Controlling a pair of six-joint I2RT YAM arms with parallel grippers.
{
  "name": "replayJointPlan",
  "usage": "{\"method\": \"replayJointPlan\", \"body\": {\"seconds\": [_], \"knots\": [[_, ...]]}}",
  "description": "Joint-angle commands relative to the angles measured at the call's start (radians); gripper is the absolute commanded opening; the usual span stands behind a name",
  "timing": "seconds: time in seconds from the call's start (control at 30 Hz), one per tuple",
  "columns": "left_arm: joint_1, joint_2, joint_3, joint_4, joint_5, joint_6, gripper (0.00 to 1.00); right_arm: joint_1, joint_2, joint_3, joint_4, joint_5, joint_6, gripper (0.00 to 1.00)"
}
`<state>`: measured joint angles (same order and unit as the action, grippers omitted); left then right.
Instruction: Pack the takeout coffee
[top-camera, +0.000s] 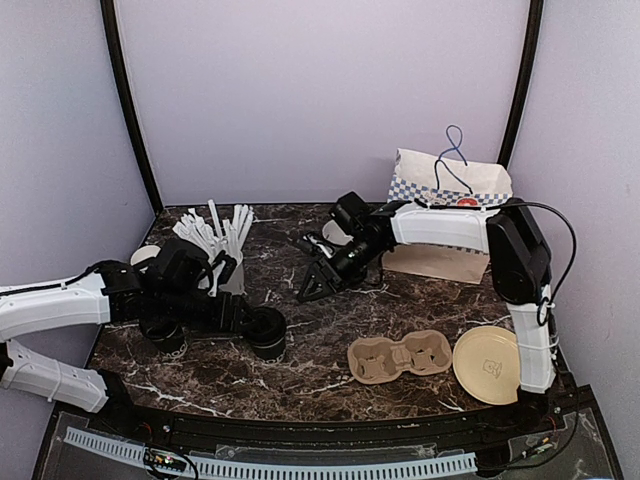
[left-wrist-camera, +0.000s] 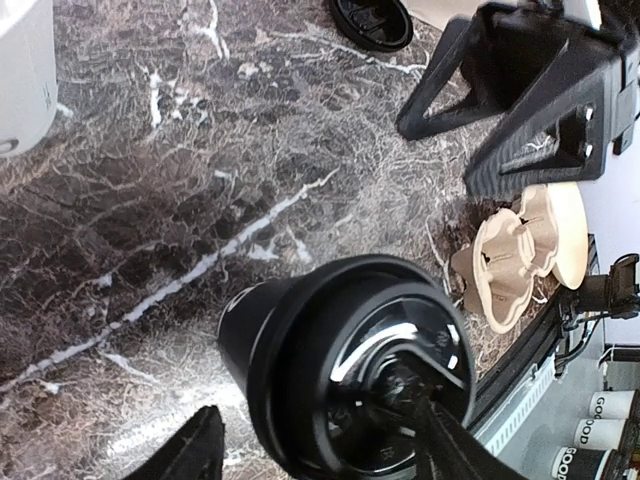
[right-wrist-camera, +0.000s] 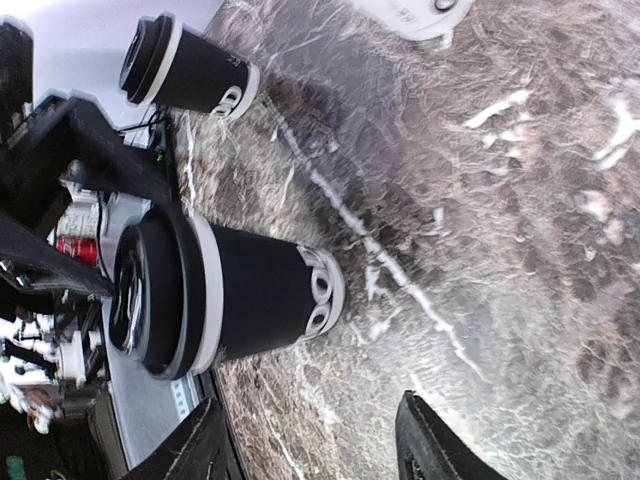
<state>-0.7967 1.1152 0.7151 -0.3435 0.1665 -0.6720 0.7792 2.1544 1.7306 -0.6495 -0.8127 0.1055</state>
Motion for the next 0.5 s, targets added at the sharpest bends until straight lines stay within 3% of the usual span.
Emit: {"method": "replayJointPlan", "body": {"seconds": [0.0,0.13,0.2,0.47], "knots": [[-0.006,-0.032,0.067,-0.045,-0.047,0.023,0.69,0.013,-0.076,-0.085,0.034,-0.073,-0.024,0.60],[-0.004,-0.043,0.092,-0.066,-0.105,0.041,0.71,0.032,-0.134,-0.182,0.109,-0.140,0.019,0.65],[-0.001,-0.037,0.091,-0.069,-0.113,0.049,0.68,0.049,-0.137,-0.202,0.132,-0.172,0.045,0.64],[0.011,-0.010,0.059,-0.056,-0.086,0.031,0.49,0.084,-0.056,-0.157,0.183,-0.244,0.136,0.51]]}}
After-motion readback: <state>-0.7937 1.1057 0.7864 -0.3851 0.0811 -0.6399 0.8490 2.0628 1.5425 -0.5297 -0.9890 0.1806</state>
